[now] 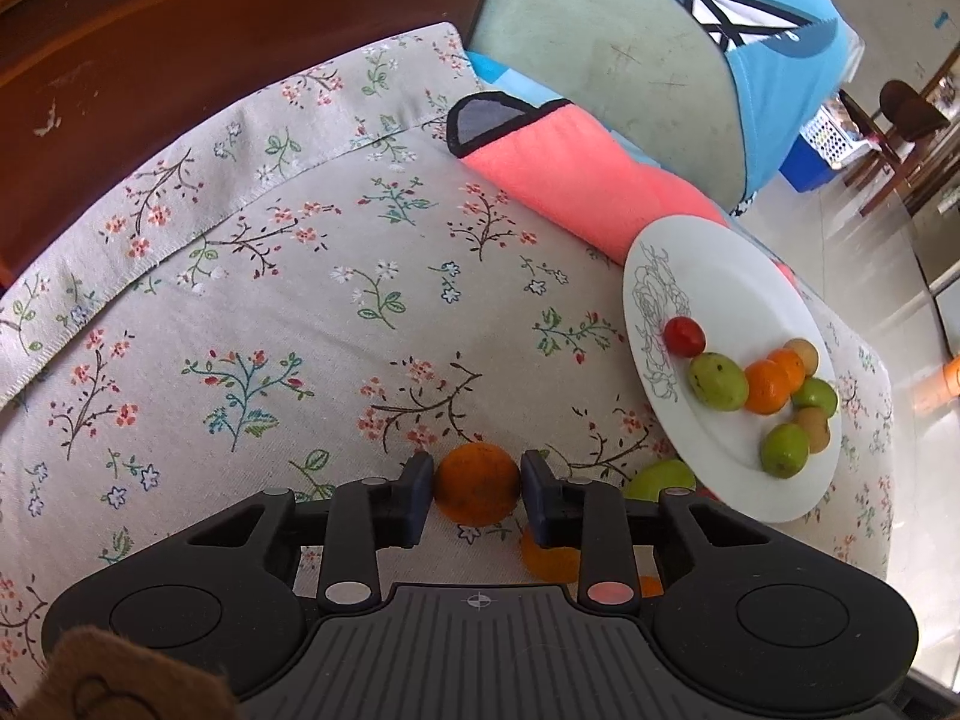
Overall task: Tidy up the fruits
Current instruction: 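Grasp a brown kiwi with the right tool while the left tool grasps an orange, then carry the kiwi and orange over the white plate with both tools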
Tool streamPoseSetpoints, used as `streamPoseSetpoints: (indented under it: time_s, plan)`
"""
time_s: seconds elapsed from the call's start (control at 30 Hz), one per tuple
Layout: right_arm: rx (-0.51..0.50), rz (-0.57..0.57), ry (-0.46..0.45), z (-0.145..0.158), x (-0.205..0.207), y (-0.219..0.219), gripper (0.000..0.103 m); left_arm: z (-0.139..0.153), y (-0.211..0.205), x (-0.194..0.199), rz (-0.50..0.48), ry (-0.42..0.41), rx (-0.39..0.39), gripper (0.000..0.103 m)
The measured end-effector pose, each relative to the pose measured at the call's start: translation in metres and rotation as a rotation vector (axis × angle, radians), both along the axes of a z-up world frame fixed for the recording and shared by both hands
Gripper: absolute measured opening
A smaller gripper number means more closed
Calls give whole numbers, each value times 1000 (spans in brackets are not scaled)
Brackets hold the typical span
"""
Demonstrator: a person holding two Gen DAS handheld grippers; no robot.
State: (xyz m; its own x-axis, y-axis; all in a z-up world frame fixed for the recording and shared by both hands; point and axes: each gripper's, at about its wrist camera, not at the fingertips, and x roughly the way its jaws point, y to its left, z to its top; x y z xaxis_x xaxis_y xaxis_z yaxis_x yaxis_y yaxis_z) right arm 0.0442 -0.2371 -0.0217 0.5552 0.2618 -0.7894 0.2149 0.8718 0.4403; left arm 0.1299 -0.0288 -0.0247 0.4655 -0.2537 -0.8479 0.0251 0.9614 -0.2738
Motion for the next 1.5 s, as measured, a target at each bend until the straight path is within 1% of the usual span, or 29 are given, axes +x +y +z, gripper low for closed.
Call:
streamPoseSetpoints:
  time_s: [0.1, 0.23, 0.37, 0.77, 1.07, 1.2, 1.4, 1.5]
  plan:
    - [7, -4, -1, 1, 0, -1, 29, 1, 0, -1, -3, -3, -15, 29]
    - [27, -13, -7, 4, 0, -3, 29, 8, 2, 0, 6, -37, -6, 29]
    - [37, -25, -21, 10, 0, -6, 29, 16, 4, 1, 14, -56, -23, 29]
    - [60, -53, -143, 45, 1, -21, 29, 48, -6, -2, -34, -168, -53, 29]
    - [60, -80, -216, 67, 8, -37, 29, 62, -24, 9, -77, -217, -104, 29]
    - [55, -81, -233, 71, 15, -42, 29, 64, -33, 17, -98, -228, -128, 29]
    - [49, -91, -243, 69, 30, -49, 29, 60, -43, 31, -84, -214, -163, 29]
    - [53, -102, -247, 66, 40, -53, 29, 58, -49, 37, -92, -217, -168, 29]
